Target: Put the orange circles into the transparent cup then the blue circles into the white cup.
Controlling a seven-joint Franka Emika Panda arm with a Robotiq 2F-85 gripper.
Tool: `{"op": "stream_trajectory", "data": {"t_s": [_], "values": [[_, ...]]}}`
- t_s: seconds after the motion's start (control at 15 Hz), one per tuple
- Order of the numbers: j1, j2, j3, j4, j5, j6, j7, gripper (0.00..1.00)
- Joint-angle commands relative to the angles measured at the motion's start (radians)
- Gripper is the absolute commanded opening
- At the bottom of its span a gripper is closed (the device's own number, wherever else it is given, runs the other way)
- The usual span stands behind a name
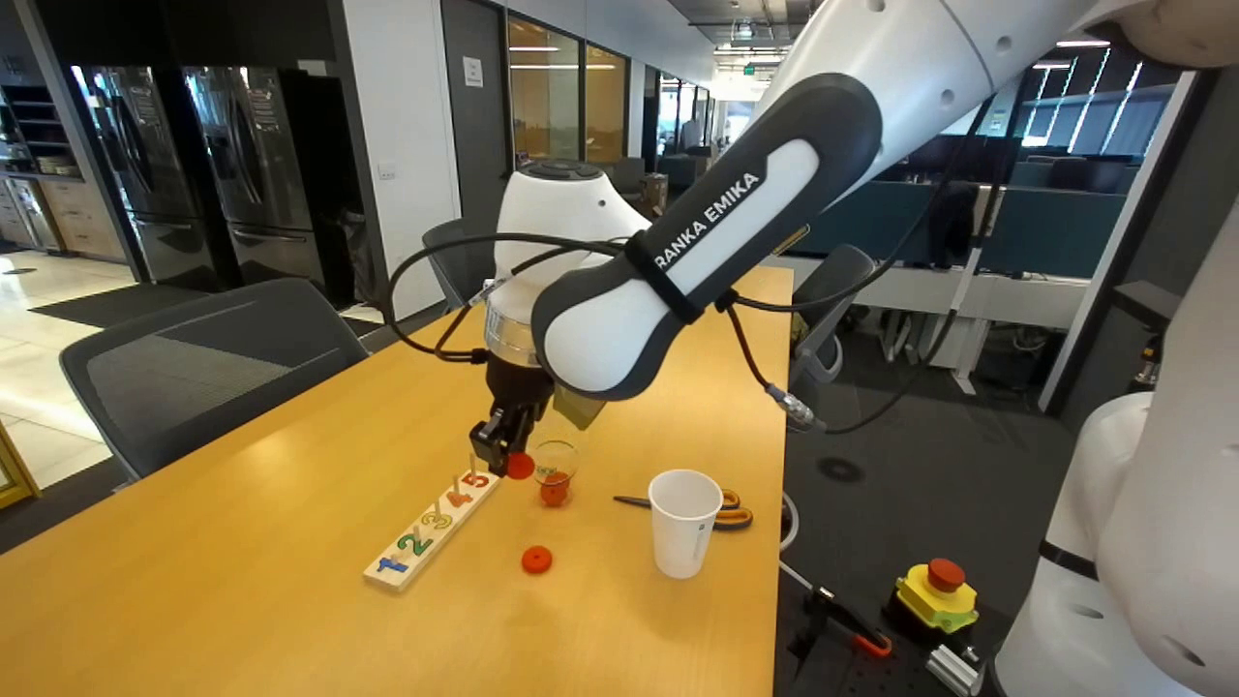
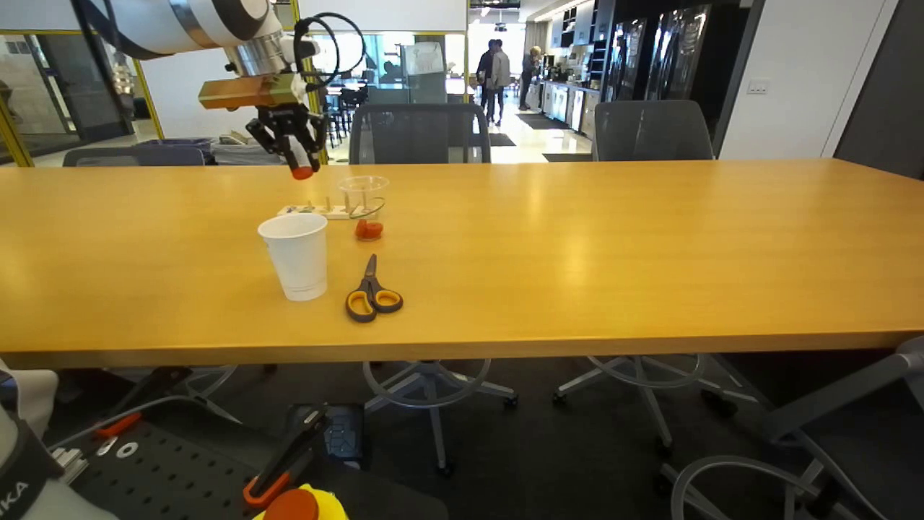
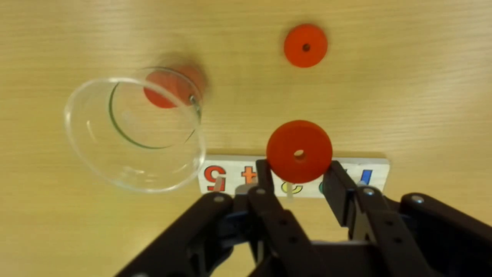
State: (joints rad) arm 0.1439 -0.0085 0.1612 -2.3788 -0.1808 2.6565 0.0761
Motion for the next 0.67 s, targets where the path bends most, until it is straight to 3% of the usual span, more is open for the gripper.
{"op": "stream_trajectory", "data": {"t_s": [0.0, 0.6], "values": [[-0.019, 0.095, -0.031, 0.153, -0.055, -0.036, -0.012, 0.23], [-0.034, 0.24, -0.112, 0.361, -0.07, -0.142, -0.042, 0.23]]}}
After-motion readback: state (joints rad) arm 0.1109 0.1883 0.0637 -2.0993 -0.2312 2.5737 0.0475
